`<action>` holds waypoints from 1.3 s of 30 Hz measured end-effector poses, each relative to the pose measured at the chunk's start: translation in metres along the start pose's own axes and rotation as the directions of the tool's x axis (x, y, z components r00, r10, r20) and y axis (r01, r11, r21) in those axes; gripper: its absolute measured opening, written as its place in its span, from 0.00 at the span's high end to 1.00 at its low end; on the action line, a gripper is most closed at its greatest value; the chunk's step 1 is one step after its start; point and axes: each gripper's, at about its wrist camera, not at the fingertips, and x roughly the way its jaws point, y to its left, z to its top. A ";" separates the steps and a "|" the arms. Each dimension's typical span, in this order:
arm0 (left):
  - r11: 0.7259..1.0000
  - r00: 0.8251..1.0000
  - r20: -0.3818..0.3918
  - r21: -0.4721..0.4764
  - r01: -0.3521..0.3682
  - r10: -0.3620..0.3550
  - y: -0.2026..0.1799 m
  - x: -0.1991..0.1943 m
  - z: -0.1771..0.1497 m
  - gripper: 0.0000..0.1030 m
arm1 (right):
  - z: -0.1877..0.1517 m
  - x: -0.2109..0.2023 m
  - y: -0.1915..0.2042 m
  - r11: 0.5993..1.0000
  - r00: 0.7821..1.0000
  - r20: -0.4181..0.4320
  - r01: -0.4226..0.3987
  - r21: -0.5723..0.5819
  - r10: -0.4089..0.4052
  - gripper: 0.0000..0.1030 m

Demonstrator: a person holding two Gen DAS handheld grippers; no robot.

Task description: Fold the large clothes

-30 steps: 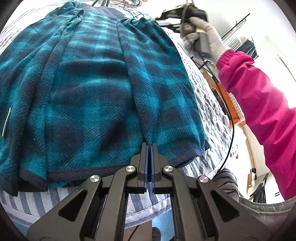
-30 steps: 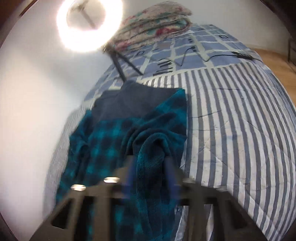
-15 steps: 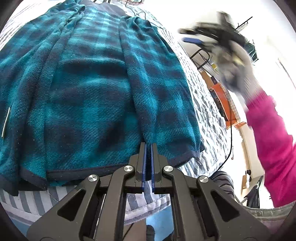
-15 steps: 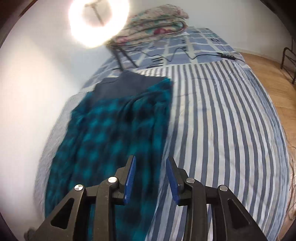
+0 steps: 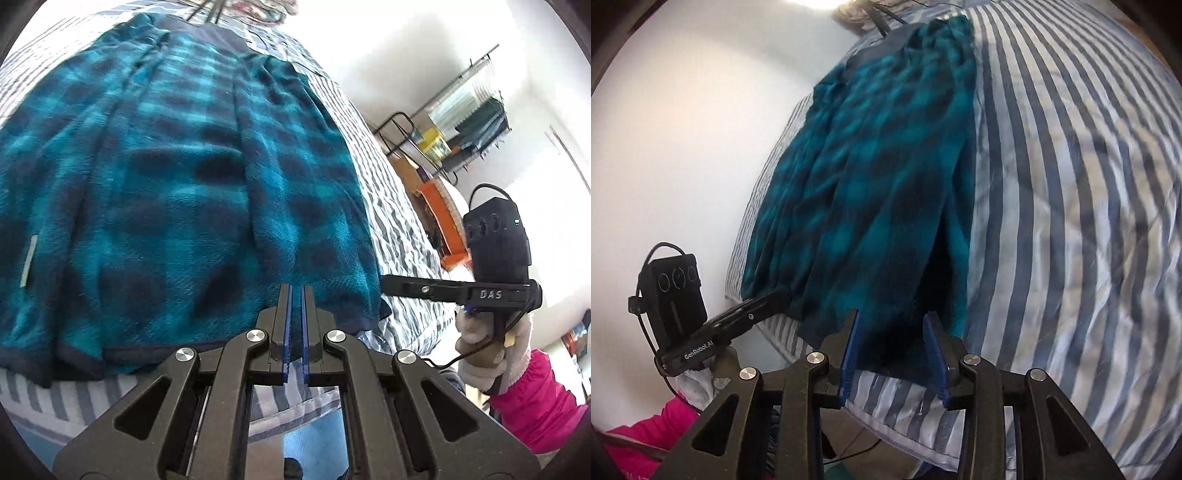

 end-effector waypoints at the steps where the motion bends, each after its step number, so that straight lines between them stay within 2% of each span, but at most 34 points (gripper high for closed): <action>1: 1.000 1.000 -0.011 0.001 -0.005 0.005 0.001 0.006 0.000 1.00 | -0.002 0.003 -0.003 1.000 1.000 0.001 -0.010 0.015 0.010 0.64; 4: 1.000 0.999 -0.045 -0.012 -0.012 0.012 0.004 0.022 -0.002 1.00 | -0.001 0.012 -0.012 0.995 0.998 0.003 -0.065 0.072 0.065 0.62; 6: 1.000 0.998 -0.055 -0.006 -0.021 0.021 0.004 0.028 -0.005 1.00 | -0.002 0.019 -0.014 0.992 0.996 -0.005 -0.084 0.095 0.085 0.73; 7: 1.000 0.998 -0.055 0.002 -0.026 0.026 0.003 0.029 -0.006 1.00 | -0.002 0.020 -0.013 0.991 0.996 -0.009 -0.092 0.097 0.093 0.91; 8: 1.000 0.998 -0.054 0.010 -0.030 0.030 0.002 0.029 -0.007 1.00 | -0.002 0.018 -0.009 0.991 0.996 -0.008 -0.091 0.094 0.092 0.99; 12: 0.997 0.997 -0.062 0.056 -0.049 0.052 -0.007 0.033 -0.010 1.00 | -0.008 -0.003 0.001 0.999 0.999 0.033 0.000 0.040 -0.002 1.00; 14: 0.995 0.995 -0.068 0.072 -0.062 0.067 -0.009 0.037 -0.011 1.00 | -0.010 0.010 -0.011 0.995 0.999 -0.005 0.055 0.086 -0.055 1.00; 16: 0.993 0.994 -0.066 0.092 -0.080 0.087 -0.013 0.037 -0.010 1.00 | -0.013 0.020 -0.015 0.994 0.997 -0.018 0.070 0.090 -0.069 1.00; 18: 0.990 0.994 -0.051 0.112 -0.091 0.097 -0.019 0.030 -0.010 1.00 | -0.011 0.018 -0.008 0.995 0.997 -0.009 0.079 0.057 -0.079 0.99; 20: 0.987 0.996 -0.022 0.136 -0.085 0.089 -0.030 0.021 -0.010 1.00 | -0.010 0.009 -0.001 0.996 0.997 0.014 0.077 0.035 -0.077 0.86; 23: 0.980 0.998 -0.005 0.190 -0.061 0.064 -0.052 0.017 -0.010 1.00 | -0.012 -0.025 -0.002 0.997 0.989 0.120 0.078 0.031 -0.081 0.67; 25: 0.971 0.998 -0.020 0.236 -0.046 0.052 -0.071 0.023 -0.014 0.84 | -0.012 -0.051 -0.008 0.994 0.973 0.207 0.084 0.068 -0.097 0.65; 26: 0.965 0.998 -0.030 0.257 -0.043 0.052 -0.080 0.028 -0.016 0.61 | -0.012 -0.059 -0.012 0.993 0.966 0.236 0.085 0.085 -0.103 0.64; 27: 0.961 0.998 -0.033 0.273 -0.045 0.056 -0.087 0.032 -0.018 0.44 | -0.011 -0.069 -0.018 0.991 0.958 0.266 0.080 0.106 -0.106 0.64; 28: 0.955 0.998 -0.035 0.292 -0.044 0.057 -0.094 0.037 -0.019 0.43 | -0.010 -0.079 -0.023 0.989 0.951 0.287 0.079 0.123 -0.112 0.63; 30: 0.939 0.995 -0.059 0.339 -0.050 0.075 -0.112 0.053 -0.024 0.42 | -0.009 -0.093 -0.031 0.986 0.941 0.313 0.083 0.147 -0.126 0.63; 32: 0.920 0.989 -0.080 0.382 -0.085 0.125 -0.123 0.073 -0.026 0.42 | -0.009 -0.106 -0.038 0.983 0.931 0.339 0.080 0.166 -0.133 0.63; 37: 0.881 0.968 -0.070 0.435 -0.187 0.240 -0.121 0.105 -0.030 0.43 | -0.005 -0.126 -0.051 0.980 0.916 0.376 0.071 0.185 -0.137 0.62; 38: 0.875 0.968 -0.055 0.442 -0.197 0.246 -0.120 0.108 -0.029 0.51 | -0.007 -0.129 -0.053 0.980 0.916 0.378 0.068 0.184 -0.135 0.62; 39: 0.861 0.963 -0.024 0.455 -0.229 0.268 -0.119 0.109 -0.030 0.69 | -0.006 -0.131 -0.055 0.981 0.915 0.381 0.064 0.183 -0.130 0.62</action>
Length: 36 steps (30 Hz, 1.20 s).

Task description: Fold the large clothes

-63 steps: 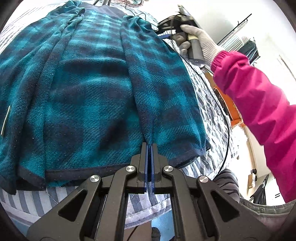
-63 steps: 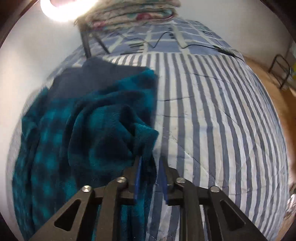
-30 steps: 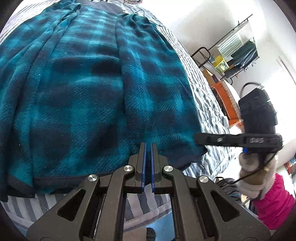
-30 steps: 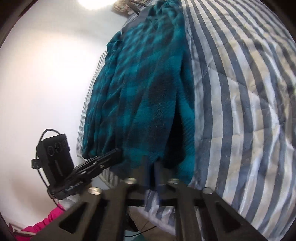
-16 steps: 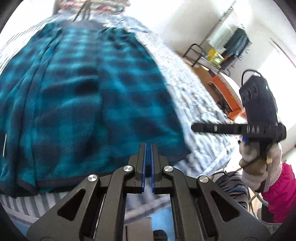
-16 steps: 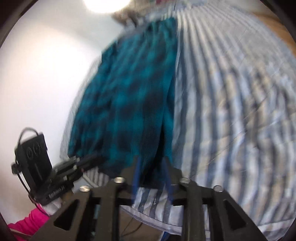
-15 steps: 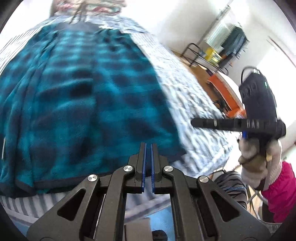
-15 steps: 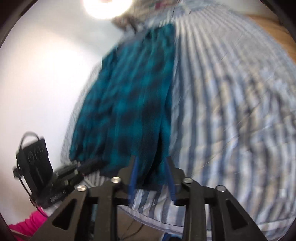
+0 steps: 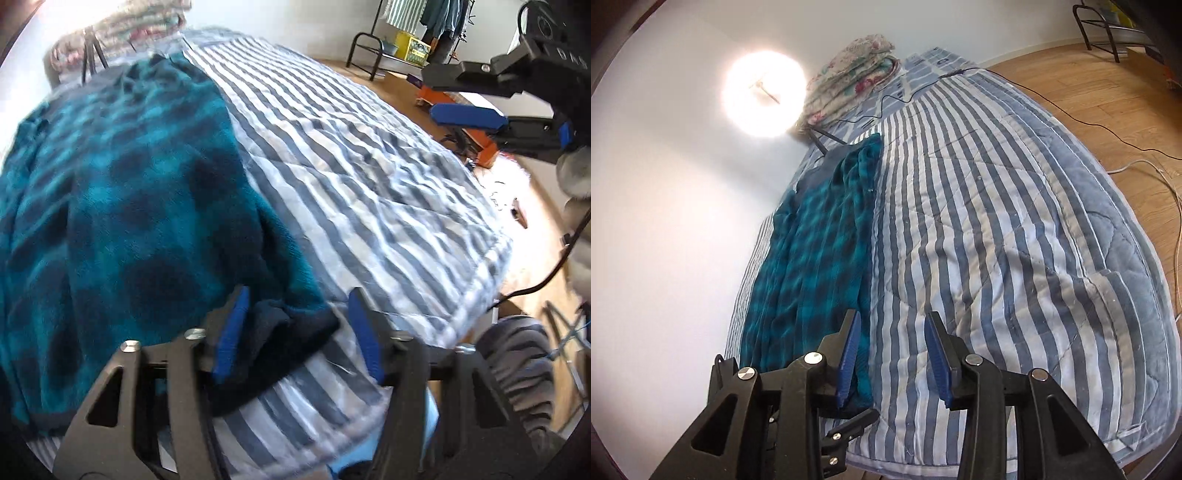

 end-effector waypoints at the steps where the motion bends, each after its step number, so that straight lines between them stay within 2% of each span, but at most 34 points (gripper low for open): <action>1: 1.000 1.000 0.010 0.005 -0.010 0.010 0.003 0.001 -0.001 0.77 | 0.002 0.001 -0.001 1.000 1.000 0.001 -0.002 -0.001 0.002 0.62; 2: 1.000 1.000 0.012 0.000 0.000 0.000 0.006 0.000 0.000 0.87 | 0.002 0.001 0.000 1.000 1.000 0.001 -0.001 -0.005 0.001 0.62; 3: 0.999 0.999 0.010 -0.030 0.031 -0.031 0.013 -0.002 0.001 0.89 | 0.006 0.005 0.001 1.000 1.000 0.001 0.000 -0.010 0.000 0.62; 5: 0.989 0.995 0.028 -0.110 0.095 -0.092 0.029 -0.013 0.002 0.90 | 0.015 0.017 0.003 1.000 1.000 -0.009 -0.010 -0.018 0.010 0.53; 6: 0.977 0.990 0.060 -0.167 0.135 -0.126 0.040 -0.024 0.003 0.90 | 0.020 0.024 0.003 1.000 1.000 -0.015 -0.017 -0.018 0.017 0.51; 9: 0.937 0.973 0.147 -0.276 0.213 -0.178 0.065 -0.053 0.002 0.91 | 0.039 0.054 0.006 0.999 0.999 -0.032 -0.036 -0.012 0.035 0.50; 14: 0.914 0.962 0.219 -0.333 0.233 -0.166 0.087 -0.084 0.002 0.91 | 0.071 0.118 0.017 0.997 0.994 -0.076 -0.075 0.013 0.076 0.38; 19: 0.902 0.960 0.226 -0.360 0.239 -0.164 0.095 -0.090 -0.002 0.91 | 0.095 0.180 0.029 0.984 0.983 -0.101 -0.142 0.105 0.153 0.35; 21: 0.897 0.958 0.228 -0.366 0.247 -0.171 0.096 -0.089 -0.003 0.91 | 0.102 0.197 0.033 0.984 0.985 -0.098 -0.128 0.123 0.141 0.35; 22: 0.895 0.957 0.230 -0.369 0.251 -0.174 0.097 -0.088 -0.001 0.91 | 0.105 0.207 0.034 0.984 0.986 -0.100 -0.123 0.131 0.136 0.37; 24: 0.889 0.955 0.240 -0.379 0.258 -0.175 0.099 -0.089 -0.006 0.91 | 0.109 0.222 0.037 0.982 0.984 -0.115 -0.119 0.146 0.137 0.46; 25: 0.884 0.953 0.245 -0.386 0.263 -0.177 0.100 -0.091 -0.009 0.91 | 0.109 0.230 0.040 0.982 0.981 -0.134 -0.118 0.149 0.139 0.69; 26: 0.880 0.952 0.247 -0.393 0.268 -0.180 0.101 -0.093 -0.012 0.91 | 0.108 0.237 0.044 0.983 0.979 -0.158 -0.107 0.149 0.130 0.84; 28: 0.868 0.949 0.256 -0.412 0.279 -0.183 0.107 -0.096 -0.017 0.91 | 0.107 0.246 0.059 0.994 0.979 -0.192 -0.046 0.099 0.065 0.92; 32: 0.842 0.943 0.278 -0.450 0.298 -0.185 0.119 -0.103 -0.028 0.91 | 0.114 0.251 0.096 0.999 0.977 -0.208 0.042 -0.030 -0.048 0.94; 36: 0.799 0.931 0.312 -0.502 0.331 -0.190 0.138 -0.112 -0.040 0.91 | 0.120 0.254 0.135 0.982 0.967 -0.199 0.138 -0.127 -0.162 0.94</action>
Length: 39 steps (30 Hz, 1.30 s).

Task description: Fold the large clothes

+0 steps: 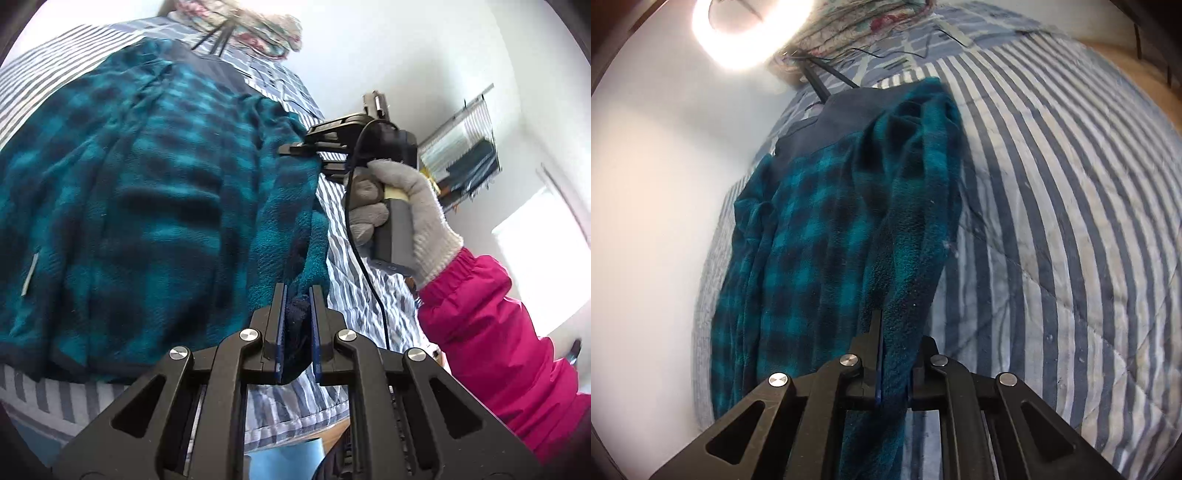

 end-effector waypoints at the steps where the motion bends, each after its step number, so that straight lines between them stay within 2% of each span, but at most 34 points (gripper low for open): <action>1: 1.000 1.000 0.008 -0.012 0.001 -0.001 0.004 -0.004 0.000 0.91 | 0.002 -0.001 0.011 0.999 1.000 0.005 0.030 -0.033 -0.030 0.94; 4: 0.999 1.000 0.023 -0.043 -0.003 0.004 0.017 -0.015 0.000 0.91 | 0.005 0.000 0.053 0.983 0.993 0.017 0.114 -0.142 -0.113 0.94; 7: 0.998 0.999 0.033 -0.067 -0.011 0.013 0.029 -0.024 -0.002 0.91 | 0.002 0.008 0.085 0.957 0.986 0.020 0.164 -0.237 -0.164 0.95; 13: 0.990 0.997 0.050 -0.131 -0.045 0.051 0.059 -0.044 -0.009 0.91 | -0.011 0.046 0.152 0.891 0.975 0.014 0.209 -0.402 -0.222 0.95; 18: 0.979 0.994 0.035 -0.180 -0.095 0.103 0.085 -0.047 -0.013 0.91 | -0.030 0.095 0.184 0.825 0.954 -0.005 0.257 -0.504 -0.300 0.94; 20: 0.976 0.993 0.031 -0.193 -0.102 0.110 0.091 -0.048 -0.015 0.91 | -0.036 0.106 0.187 0.809 0.947 -0.002 0.273 -0.521 -0.321 0.91; 23: 0.976 0.993 0.028 -0.190 -0.104 0.111 0.093 -0.048 -0.017 0.91 | -0.036 0.101 0.184 0.825 0.965 -0.013 0.217 -0.522 -0.262 0.77; 25: 0.977 0.993 0.028 -0.186 -0.104 0.111 0.093 -0.050 -0.020 0.91 | -0.032 0.088 0.178 0.849 0.978 -0.041 0.156 -0.505 -0.204 0.72; 28: 0.977 0.993 0.037 -0.186 -0.103 0.112 0.092 -0.055 -0.020 0.91 | -0.027 0.045 0.161 0.887 0.998 -0.027 0.039 -0.460 -0.057 0.71; 30: 0.977 0.993 0.038 -0.190 -0.101 0.110 0.093 -0.056 -0.021 0.91 | -0.028 0.020 0.145 0.911 1.000 -0.009 -0.024 -0.413 0.022 0.71; 32: 0.976 0.993 0.037 -0.193 -0.101 0.111 0.094 -0.055 -0.021 0.91 | -0.034 0.004 0.129 0.925 0.999 0.031 -0.004 -0.379 0.017 0.70; 36: 0.975 0.992 0.034 -0.189 -0.113 0.122 0.093 -0.055 -0.024 0.91 | -0.039 -0.010 0.108 0.917 0.990 0.107 0.126 -0.379 -0.092 0.70; 39: 0.975 0.990 0.034 -0.179 -0.131 0.140 0.092 -0.052 -0.019 0.91 | -0.035 -0.005 0.095 0.942 0.994 0.096 0.083 -0.325 -0.054 0.70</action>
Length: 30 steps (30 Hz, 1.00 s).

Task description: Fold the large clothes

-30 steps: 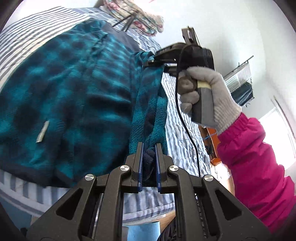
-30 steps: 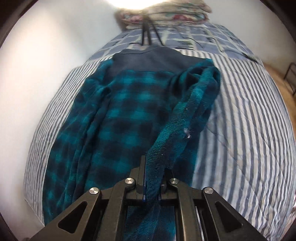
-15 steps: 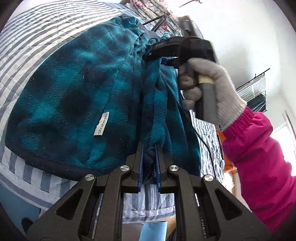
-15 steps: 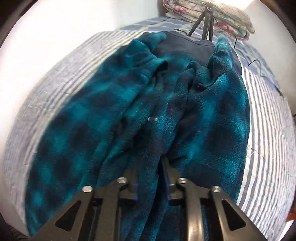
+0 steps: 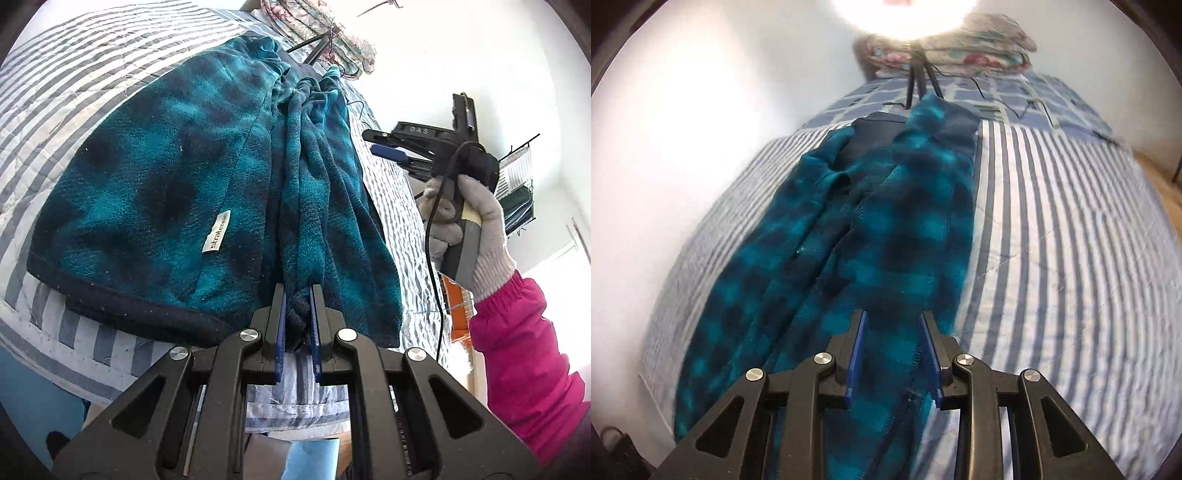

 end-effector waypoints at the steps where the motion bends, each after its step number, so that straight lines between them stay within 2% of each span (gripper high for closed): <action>1: 1.000 1.000 0.005 0.009 -0.013 0.013 -0.001 0.000 0.000 0.91 | -0.001 0.007 0.001 1.000 1.000 -0.012 -0.023 0.008 0.023 0.70; 3: 0.999 0.999 0.011 0.038 -0.038 0.038 -0.002 0.000 -0.003 0.91 | -0.007 0.024 0.010 0.999 0.998 -0.053 -0.042 -0.005 0.041 0.70; 5: 0.996 0.998 0.013 0.062 -0.059 0.059 -0.004 0.001 -0.005 0.91 | -0.020 0.042 0.025 0.997 0.993 -0.115 -0.021 -0.068 0.013 0.70; 7: 0.994 0.997 0.014 0.084 -0.072 0.071 -0.006 0.001 -0.005 0.91 | -0.028 0.047 0.033 0.992 0.992 -0.126 0.017 -0.128 -0.034 0.70; 8: 0.993 0.997 0.013 0.091 -0.074 0.073 -0.005 0.001 -0.005 0.91 | -0.031 0.041 0.034 0.991 0.993 -0.118 0.016 -0.134 -0.032 0.70; 10: 0.994 0.998 0.001 0.094 -0.059 0.059 -0.005 0.000 -0.004 0.91 | -0.034 0.022 0.028 0.996 0.994 -0.106 -0.019 -0.087 0.010 0.70; 12: 0.995 0.999 -0.007 0.090 -0.050 0.051 -0.004 -0.002 -0.002 0.89 | -0.043 -0.007 0.018 0.998 0.996 -0.067 -0.052 -0.029 0.050 0.62; 14: 0.996 0.999 -0.014 0.078 -0.038 0.039 -0.002 -0.008 -0.001 0.88 | -0.058 -0.034 0.009 0.997 0.997 -0.032 -0.076 0.013 0.076 0.38; 18: 0.996 1.000 -0.014 0.084 -0.022 0.023 -0.002 -0.023 0.001 0.85 | -0.100 -0.065 -0.003 0.987 0.989 -0.050 -0.137 0.087 0.141 0.36; 24: 0.996 1.000 0.014 0.092 -0.006 0.005 -0.003 -0.047 0.010 0.85 | -0.170 -0.057 -0.007 0.937 0.945 -0.143 -0.255 0.238 0.293 0.35; 25: 0.996 1.000 0.020 0.093 -0.007 0.006 -0.002 -0.050 0.012 0.85 | -0.176 -0.053 -0.004 0.928 0.936 -0.151 -0.274 0.252 0.318 0.37; 26: 0.995 1.000 0.025 0.095 -0.014 0.012 -0.002 -0.055 0.013 0.85 | -0.182 -0.048 -0.001 0.921 0.929 -0.159 -0.287 0.263 0.334 0.46; 27: 0.995 0.999 0.029 0.096 -0.021 0.019 -0.001 -0.058 0.015 0.85 | -0.186 -0.043 0.004 0.907 0.913 -0.170 -0.319 0.274 0.372 0.57; 28: 0.995 0.999 0.032 0.095 -0.029 0.026 0.000 -0.060 0.017 0.85 | -0.188 -0.039 0.009 0.893 0.895 -0.181 -0.351 0.282 0.409 0.78; 30: 0.995 0.999 0.036 0.091 -0.040 0.037 0.003 -0.066 0.022 0.85 | -0.186 -0.046 0.016 0.904 0.905 -0.178 -0.333 0.267 0.386 0.85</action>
